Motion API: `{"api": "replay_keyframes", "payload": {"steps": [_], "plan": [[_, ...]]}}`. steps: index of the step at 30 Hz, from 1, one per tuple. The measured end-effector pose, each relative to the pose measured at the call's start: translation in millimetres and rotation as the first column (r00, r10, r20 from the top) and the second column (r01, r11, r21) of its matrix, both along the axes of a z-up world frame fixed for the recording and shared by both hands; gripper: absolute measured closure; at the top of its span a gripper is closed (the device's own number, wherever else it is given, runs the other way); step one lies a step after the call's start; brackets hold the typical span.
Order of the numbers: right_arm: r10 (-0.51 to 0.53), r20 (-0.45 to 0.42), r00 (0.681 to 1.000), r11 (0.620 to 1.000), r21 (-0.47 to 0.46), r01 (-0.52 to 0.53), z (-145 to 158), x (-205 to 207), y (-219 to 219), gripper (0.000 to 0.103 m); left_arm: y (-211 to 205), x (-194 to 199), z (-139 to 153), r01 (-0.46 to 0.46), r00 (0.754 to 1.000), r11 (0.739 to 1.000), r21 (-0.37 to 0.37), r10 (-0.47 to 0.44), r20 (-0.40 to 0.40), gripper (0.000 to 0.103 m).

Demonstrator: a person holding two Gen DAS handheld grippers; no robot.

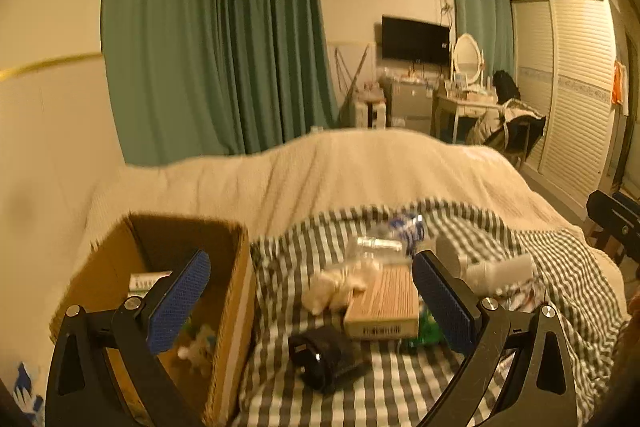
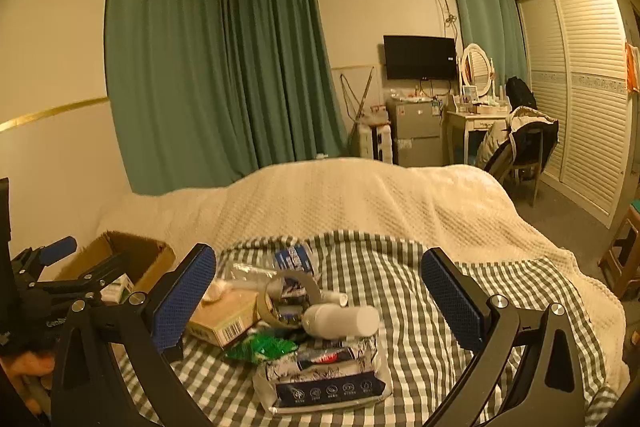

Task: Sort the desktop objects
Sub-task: 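Move both grippers back over the cluttered blanket, then grasp the black cup with the left gripper while the right grasps the foil snack bag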

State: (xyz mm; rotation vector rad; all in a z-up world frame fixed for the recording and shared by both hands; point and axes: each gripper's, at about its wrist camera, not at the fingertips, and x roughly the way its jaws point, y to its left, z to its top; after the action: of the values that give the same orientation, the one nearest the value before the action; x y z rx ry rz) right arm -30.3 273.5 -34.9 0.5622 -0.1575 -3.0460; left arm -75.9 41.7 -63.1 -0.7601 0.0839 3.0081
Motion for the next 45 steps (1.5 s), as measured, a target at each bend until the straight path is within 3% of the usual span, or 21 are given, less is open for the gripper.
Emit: {"api": "replay_keyframes", "payload": {"steps": [5, 12, 19, 25, 30, 32, 35, 37, 38, 42, 45], "plan": [[0.028, 0.05, 0.998, 0.999, 0.033, -0.03, -12.6, -6.0, -12.4, 0.0, 5.3, -1.3, -15.4, -0.044, 0.996, 0.999, -0.008, 0.045, 0.082, 0.0], [0.086, 0.206, 0.975, 0.992, 0.072, -0.102, -45.6, -19.6, -27.1, 0.0, 18.4, -0.6, -50.3, -0.078, 0.986, 0.996, -0.045, 0.084, 0.142, 0.0], [0.031, 0.366, 0.93, 0.994, 0.084, -0.066, -89.2, -39.5, -22.3, 0.0, 17.1, -5.8, -70.4, -0.135, 0.973, 0.988, -0.069, 0.145, 0.179, 0.0], [-0.009, 0.437, 0.899, 0.999, 0.052, -0.016, -114.5, -51.1, -11.0, 0.0, 9.8, -17.7, -89.7, -0.172, 0.95, 0.984, -0.056, 0.18, 0.256, 0.0], [0.026, 0.487, 0.873, 0.999, 0.011, -0.036, -135.8, -61.3, -10.1, 0.0, 6.4, -30.3, -110.8, -0.159, 0.932, 0.987, -0.03, 0.16, 0.326, 0.0], [0.036, 0.49, 0.871, 0.999, -0.019, -0.031, -139.1, -63.0, -7.1, 0.0, 8.9, -34.6, -119.3, -0.141, 0.926, 0.989, -0.034, 0.144, 0.348, 0.005], [0.043, 0.49, 0.871, 0.999, -0.034, -0.03, -139.4, -63.8, -7.3, 0.001, 9.4, -40.5, -129.7, -0.11, 0.914, 0.994, -0.009, 0.105, 0.393, 0.024], [0.042, 0.493, 0.869, 0.999, -0.028, -0.032, -139.9, -63.6, -8.7, 0.004, 6.1, -41.1, -131.1, -0.09, 0.91, 0.995, 0.033, 0.069, 0.408, 0.029], [0.039, 0.494, 0.868, 0.999, -0.024, -0.032, -140.3, -63.5, -9.5, 0.011, 4.4, -40.8, -130.6, -0.089, 0.91, 0.995, 0.044, 0.063, 0.409, 0.029], [0.026, 0.503, 0.864, 0.999, 0.011, -0.036, -139.8, -65.9, -14.7, 0.026, 10.5, -39.2, -128.4, -0.07, 0.913, 0.997, 0.027, 0.053, 0.404, 0.03], [0.013, 0.485, 0.874, 0.997, 0.055, -0.045, -135.1, -63.2, -21.9, 0.05, 10.7, -33.3, -123.2, -0.046, 0.923, 0.998, 0.039, 0.028, 0.385, 0.03]]}}
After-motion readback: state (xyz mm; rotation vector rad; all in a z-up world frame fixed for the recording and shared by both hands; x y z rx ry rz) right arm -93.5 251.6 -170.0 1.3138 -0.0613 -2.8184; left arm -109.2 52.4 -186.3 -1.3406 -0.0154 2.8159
